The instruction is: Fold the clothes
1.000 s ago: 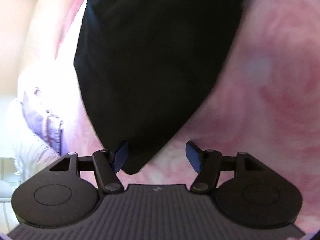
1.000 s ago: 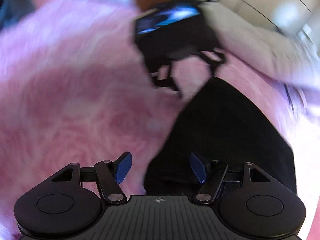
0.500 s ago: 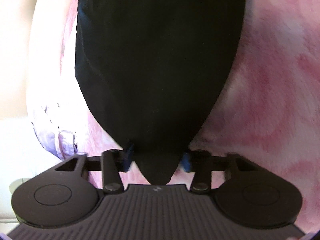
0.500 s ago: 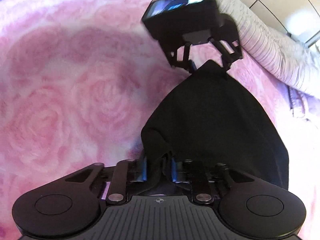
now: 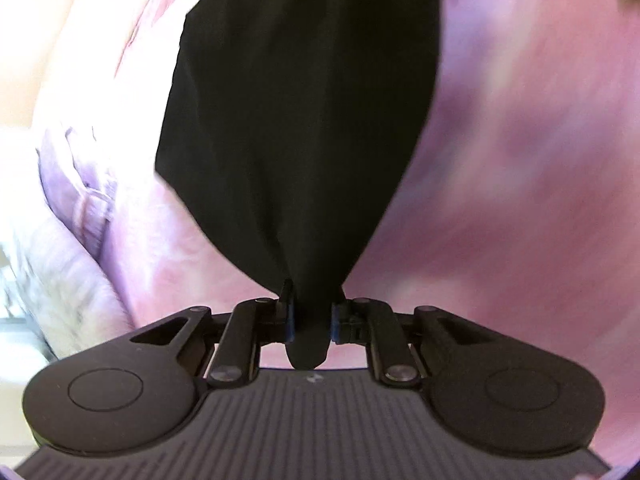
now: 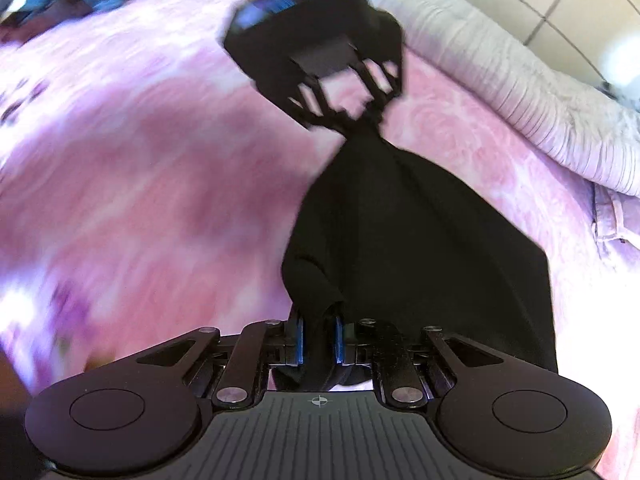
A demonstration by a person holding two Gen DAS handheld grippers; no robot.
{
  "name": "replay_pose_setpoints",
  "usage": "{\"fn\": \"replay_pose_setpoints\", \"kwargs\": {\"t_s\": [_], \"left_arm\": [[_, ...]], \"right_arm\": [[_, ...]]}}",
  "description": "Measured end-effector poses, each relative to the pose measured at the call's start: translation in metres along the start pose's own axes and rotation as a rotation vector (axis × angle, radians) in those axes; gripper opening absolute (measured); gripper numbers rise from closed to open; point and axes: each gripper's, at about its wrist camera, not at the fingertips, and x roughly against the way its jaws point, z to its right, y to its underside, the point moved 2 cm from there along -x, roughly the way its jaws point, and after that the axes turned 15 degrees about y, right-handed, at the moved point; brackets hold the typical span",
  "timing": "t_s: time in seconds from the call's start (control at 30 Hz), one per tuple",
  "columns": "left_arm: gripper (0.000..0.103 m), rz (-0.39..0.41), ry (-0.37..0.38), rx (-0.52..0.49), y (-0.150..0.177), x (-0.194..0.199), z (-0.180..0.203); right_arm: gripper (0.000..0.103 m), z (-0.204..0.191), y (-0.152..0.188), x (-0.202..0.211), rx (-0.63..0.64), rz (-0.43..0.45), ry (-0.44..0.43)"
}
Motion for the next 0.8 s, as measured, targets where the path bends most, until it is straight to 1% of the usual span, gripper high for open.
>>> {"fn": "replay_pose_setpoints", "kwargs": {"t_s": [0.07,0.17,0.23,0.27,0.3,0.37,0.43,0.5,0.57,0.6,0.63,0.67,0.73,0.8], "left_arm": [[0.012,0.015,0.039,0.100,-0.033,0.018,0.029],[0.012,0.044,0.092,0.236,-0.091,0.036,0.062],[0.015,0.051,0.106,0.286,-0.128,0.038,0.078],[0.015,0.052,0.109,0.307,-0.142,0.038,0.084],[0.017,0.053,0.108,0.336,-0.147,0.038,0.087],[0.022,0.062,0.125,0.400,-0.146,0.039,0.087],[0.027,0.090,0.139,0.462,-0.125,0.043,0.093],[0.027,0.141,0.147,0.506,-0.104,0.044,0.097],[0.029,0.191,0.140,0.517,-0.088,0.054,0.105],[0.031,0.214,0.134,0.519,-0.081,0.059,0.108],[0.034,0.234,0.123,0.517,-0.075,0.062,0.112],[0.035,0.251,0.110,0.511,-0.070,0.064,0.114],[0.039,0.279,0.076,0.510,-0.056,0.064,0.117],[0.040,0.301,0.033,0.518,-0.053,0.062,0.123]], "right_arm": [[0.013,-0.002,0.027,0.021,0.044,-0.023,-0.015],[0.014,-0.005,0.068,0.039,0.113,-0.076,-0.023],[0.017,-0.009,0.091,0.044,0.157,-0.101,0.004],[0.018,-0.011,0.100,0.046,0.178,-0.108,0.022],[0.020,-0.014,0.107,0.047,0.197,-0.112,0.042],[0.028,-0.022,0.115,0.046,0.199,-0.140,0.072],[0.046,-0.031,0.114,0.045,0.150,-0.190,0.103],[0.052,-0.039,0.115,0.048,0.073,-0.241,0.162],[0.055,-0.042,0.112,0.052,-0.035,-0.272,0.227],[0.057,-0.043,0.110,0.053,-0.093,-0.285,0.260],[0.060,-0.044,0.109,0.054,-0.135,-0.283,0.276],[0.061,-0.045,0.110,0.055,-0.169,-0.271,0.283],[0.062,-0.046,0.110,0.057,-0.236,-0.247,0.297],[0.062,-0.046,0.110,0.059,-0.303,-0.223,0.311]]}}
